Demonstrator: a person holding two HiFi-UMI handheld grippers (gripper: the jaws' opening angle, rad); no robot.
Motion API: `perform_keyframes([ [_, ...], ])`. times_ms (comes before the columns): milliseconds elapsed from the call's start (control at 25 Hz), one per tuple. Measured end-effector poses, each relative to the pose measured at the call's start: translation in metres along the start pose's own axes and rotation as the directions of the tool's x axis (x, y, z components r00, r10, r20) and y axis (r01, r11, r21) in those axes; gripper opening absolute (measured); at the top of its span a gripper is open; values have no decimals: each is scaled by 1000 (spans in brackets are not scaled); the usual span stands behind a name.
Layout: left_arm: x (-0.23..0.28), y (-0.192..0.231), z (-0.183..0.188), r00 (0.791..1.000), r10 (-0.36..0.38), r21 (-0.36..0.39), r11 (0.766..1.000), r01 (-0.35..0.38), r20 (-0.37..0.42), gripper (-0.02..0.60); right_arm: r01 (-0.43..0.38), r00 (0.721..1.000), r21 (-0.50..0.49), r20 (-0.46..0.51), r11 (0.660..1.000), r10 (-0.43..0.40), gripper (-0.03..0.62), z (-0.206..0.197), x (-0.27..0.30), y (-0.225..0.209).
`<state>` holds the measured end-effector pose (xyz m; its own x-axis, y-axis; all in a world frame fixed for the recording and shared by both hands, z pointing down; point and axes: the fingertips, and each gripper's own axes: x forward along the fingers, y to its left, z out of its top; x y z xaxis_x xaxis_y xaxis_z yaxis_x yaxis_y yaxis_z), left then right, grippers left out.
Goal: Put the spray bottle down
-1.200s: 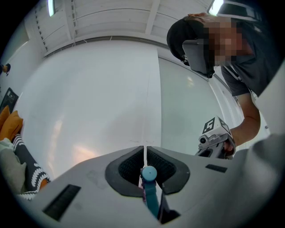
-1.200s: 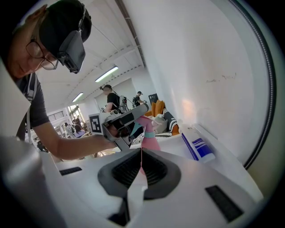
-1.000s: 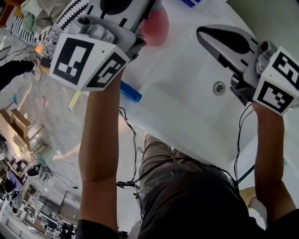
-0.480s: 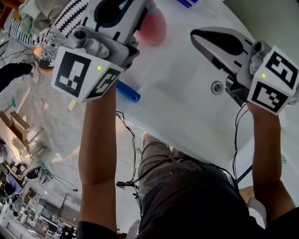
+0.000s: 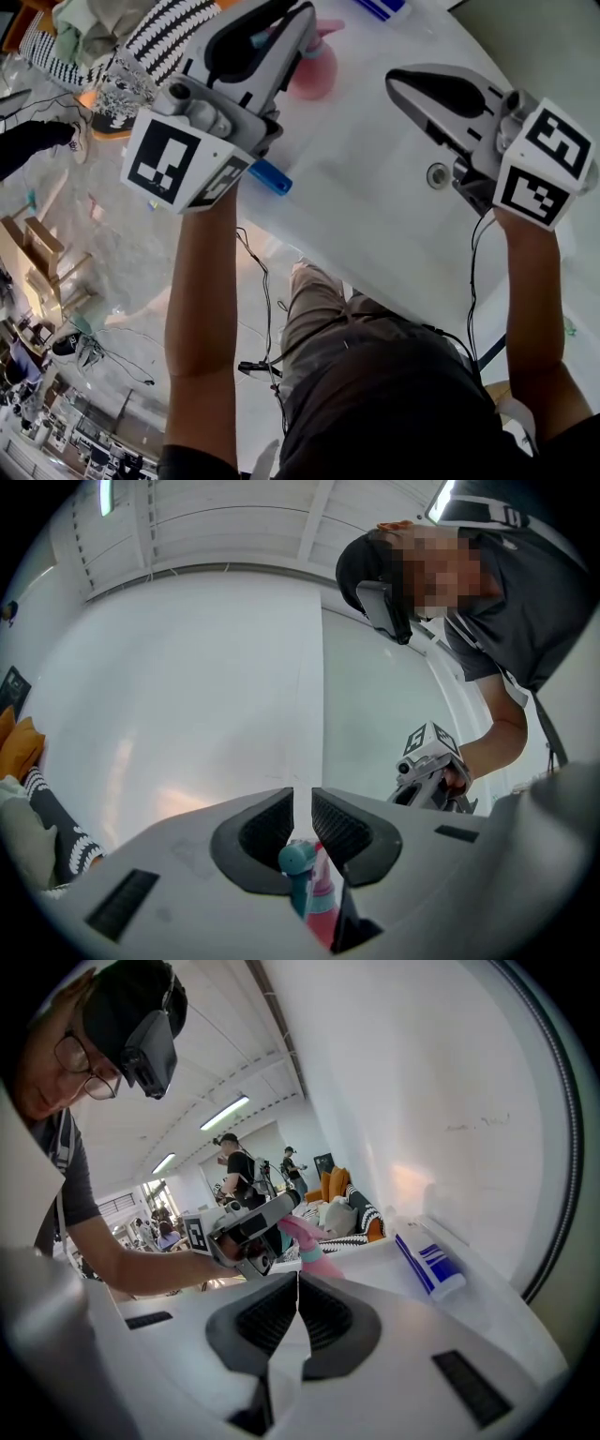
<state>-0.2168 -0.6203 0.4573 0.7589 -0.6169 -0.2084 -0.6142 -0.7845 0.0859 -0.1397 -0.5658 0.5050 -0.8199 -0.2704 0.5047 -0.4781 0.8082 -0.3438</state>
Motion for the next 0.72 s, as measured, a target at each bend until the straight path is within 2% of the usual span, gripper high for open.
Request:
perform_keyframes([
  [240,-7,-9,2,999,-12,10,1000,13,-33,113,-14,1000,-14,-2,1000,13,9,1,-1,14],
  [400,-16,-22,15,999,-25,43,999,27,-48,202,-18,1000,-26,1,1000,18,9,3,-2,27],
  [720,-41,-37,46,996,35,89,996,-27,-86,221,-19,999,-53,32,998,21,9,11,-25,51],
])
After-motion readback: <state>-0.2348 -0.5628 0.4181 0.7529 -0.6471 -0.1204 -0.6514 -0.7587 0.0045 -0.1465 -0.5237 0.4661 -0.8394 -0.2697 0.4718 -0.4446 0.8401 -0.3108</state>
